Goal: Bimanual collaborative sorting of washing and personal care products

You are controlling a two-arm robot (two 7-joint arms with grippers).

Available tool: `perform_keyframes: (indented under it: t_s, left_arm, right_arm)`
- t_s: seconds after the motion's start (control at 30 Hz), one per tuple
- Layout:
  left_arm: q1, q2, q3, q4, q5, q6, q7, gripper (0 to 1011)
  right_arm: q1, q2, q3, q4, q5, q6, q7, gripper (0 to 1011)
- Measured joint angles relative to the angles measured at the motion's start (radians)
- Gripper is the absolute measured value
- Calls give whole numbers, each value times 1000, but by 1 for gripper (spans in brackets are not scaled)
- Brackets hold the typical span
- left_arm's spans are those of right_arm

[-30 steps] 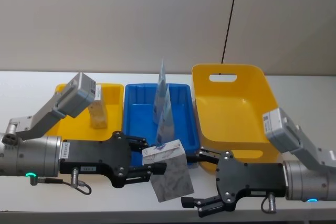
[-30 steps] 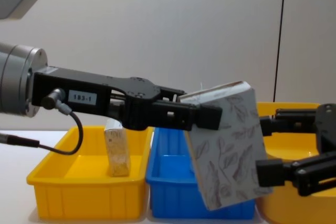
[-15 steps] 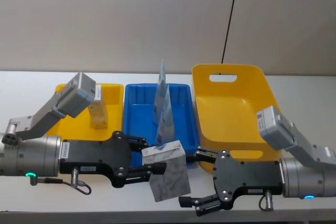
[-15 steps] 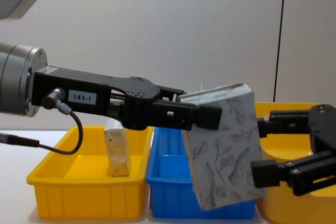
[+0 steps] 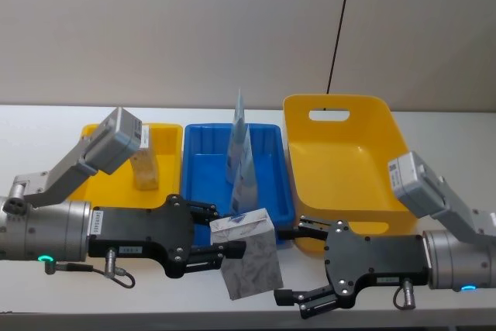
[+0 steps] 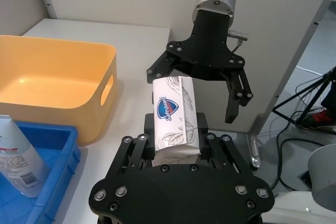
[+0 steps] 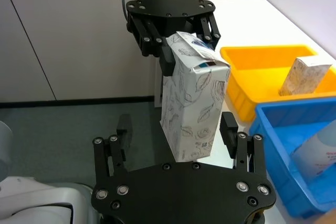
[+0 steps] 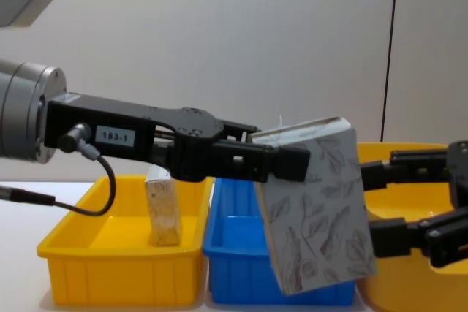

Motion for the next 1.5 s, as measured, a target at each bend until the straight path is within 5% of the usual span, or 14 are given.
perform_keyframes:
  t_s: [0.4, 0.93, 1.5]
  left_arm:
    - [0, 0, 0, 0, 0, 0, 0, 392]
    - [0, 0, 0, 0, 0, 0, 1, 392]
    - [0, 0, 0, 0, 0, 0, 1, 392]
  right_arm:
    - [9, 12, -7, 16, 5, 9, -5, 1003]
    - [57, -23, -41, 67, -3, 44, -32, 1003]
    - [103, -39, -85, 101, 5, 129, -29, 1003]
